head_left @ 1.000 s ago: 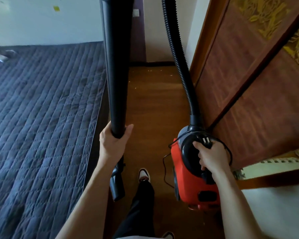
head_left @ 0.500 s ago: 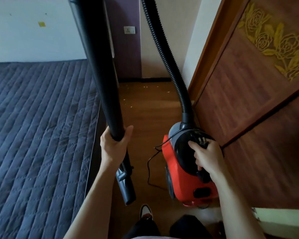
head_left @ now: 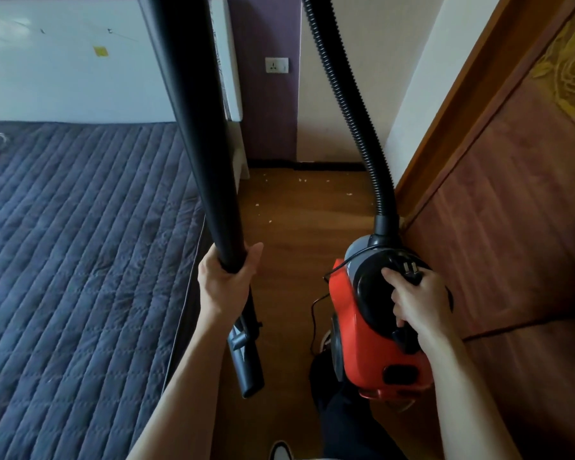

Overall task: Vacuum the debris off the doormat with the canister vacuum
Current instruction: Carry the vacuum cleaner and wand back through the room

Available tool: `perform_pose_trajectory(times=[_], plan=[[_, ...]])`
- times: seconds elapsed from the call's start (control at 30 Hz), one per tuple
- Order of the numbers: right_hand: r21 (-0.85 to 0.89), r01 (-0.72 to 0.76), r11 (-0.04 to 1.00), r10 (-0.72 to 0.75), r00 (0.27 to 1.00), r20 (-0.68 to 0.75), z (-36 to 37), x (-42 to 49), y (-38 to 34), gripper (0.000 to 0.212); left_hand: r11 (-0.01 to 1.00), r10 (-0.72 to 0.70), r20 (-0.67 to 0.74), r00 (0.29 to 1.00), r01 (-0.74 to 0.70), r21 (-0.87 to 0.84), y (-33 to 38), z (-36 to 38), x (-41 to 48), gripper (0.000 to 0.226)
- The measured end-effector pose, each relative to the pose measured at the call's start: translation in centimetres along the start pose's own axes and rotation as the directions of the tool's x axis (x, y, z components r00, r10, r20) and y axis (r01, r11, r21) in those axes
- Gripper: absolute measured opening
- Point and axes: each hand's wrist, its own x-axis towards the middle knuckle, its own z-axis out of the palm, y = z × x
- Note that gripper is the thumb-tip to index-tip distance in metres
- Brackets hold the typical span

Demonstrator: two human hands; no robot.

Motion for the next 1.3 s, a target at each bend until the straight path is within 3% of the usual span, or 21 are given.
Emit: perform_pose_trajectory(times=[0.43, 0.57, 0.9, 1.3], plan=[[-0.030, 0.056, 0.998, -0.051, 0.988, 0.143, 0.5, 23.8, -10.3, 0.039, 1.000, -0.020, -0.098, 0.995, 0.022, 0.021, 4.5, 15.6, 16.9, 0.032], [-0.058, 0.075, 0.996, -0.064, 0.983, 0.170, 0.6, 28.6, -12.5, 0.037, 0.999, -0.026, -0.121, 0.992, 0.029, 0.026, 5.5, 17.7, 20.3, 0.021], [-0.063, 0.018, 0.998, -0.006, 0.983, 0.185, 3.8, 38.2, -16.5, 0.036, 0.997, -0.042, -0.153, 0.987, 0.051, 0.056, 4.7, 21.5, 30.5, 0.021], [-0.072, -0.044, 0.996, 0.052, 0.992, 0.116, 13.3, 52.7, -24.5, 0.039, 0.999, -0.044, -0.079, 0.996, 0.046, 0.029, 1.1, 26.4, 51.9, 0.020]])
